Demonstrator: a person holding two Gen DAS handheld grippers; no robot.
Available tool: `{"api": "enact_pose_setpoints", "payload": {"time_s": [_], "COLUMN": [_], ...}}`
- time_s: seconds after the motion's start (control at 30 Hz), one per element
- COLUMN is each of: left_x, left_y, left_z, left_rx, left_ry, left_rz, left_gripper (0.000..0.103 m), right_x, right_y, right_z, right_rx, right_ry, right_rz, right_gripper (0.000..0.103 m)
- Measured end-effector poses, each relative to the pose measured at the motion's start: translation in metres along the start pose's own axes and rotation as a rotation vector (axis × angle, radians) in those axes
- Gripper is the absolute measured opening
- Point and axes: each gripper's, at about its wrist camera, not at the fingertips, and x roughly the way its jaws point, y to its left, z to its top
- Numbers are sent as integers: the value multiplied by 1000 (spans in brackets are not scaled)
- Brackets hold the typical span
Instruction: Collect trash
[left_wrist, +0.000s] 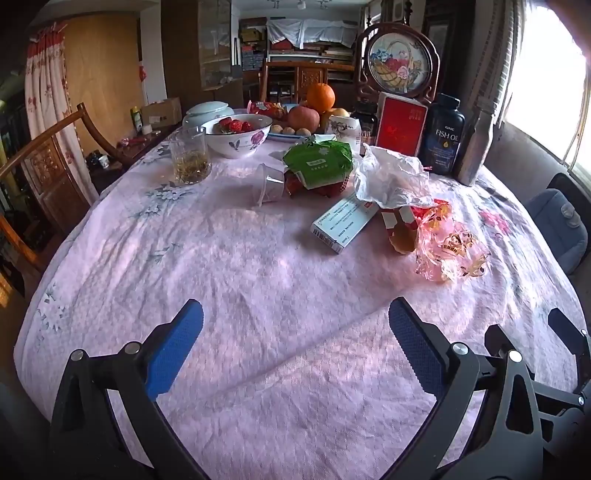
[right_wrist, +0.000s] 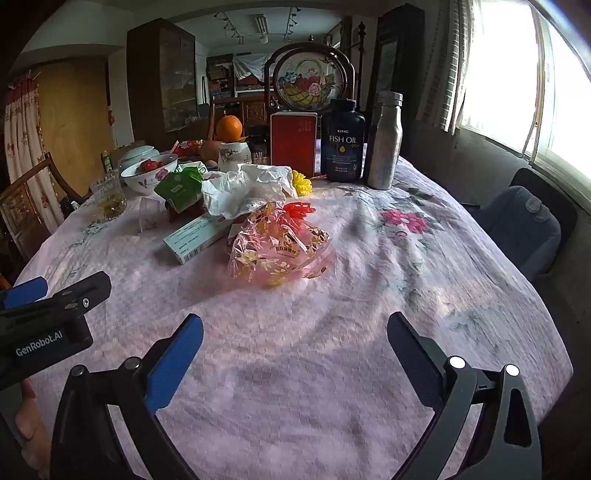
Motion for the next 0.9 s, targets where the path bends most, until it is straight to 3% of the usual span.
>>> {"api": "enact_pose_setpoints", "payload": {"time_s": [0.9], "left_x": [-10], "left_y": [-5], "left_z": [0], "left_rx": [12], "left_ry": [-14], "left_rz": [-1], "left_gripper": [97], "right_x": [-5], "right_y": [-1], "right_z": [-3], "right_rx": [-1], "right_ry": [-1], "right_rz": [1], "right_gripper": [98]}}
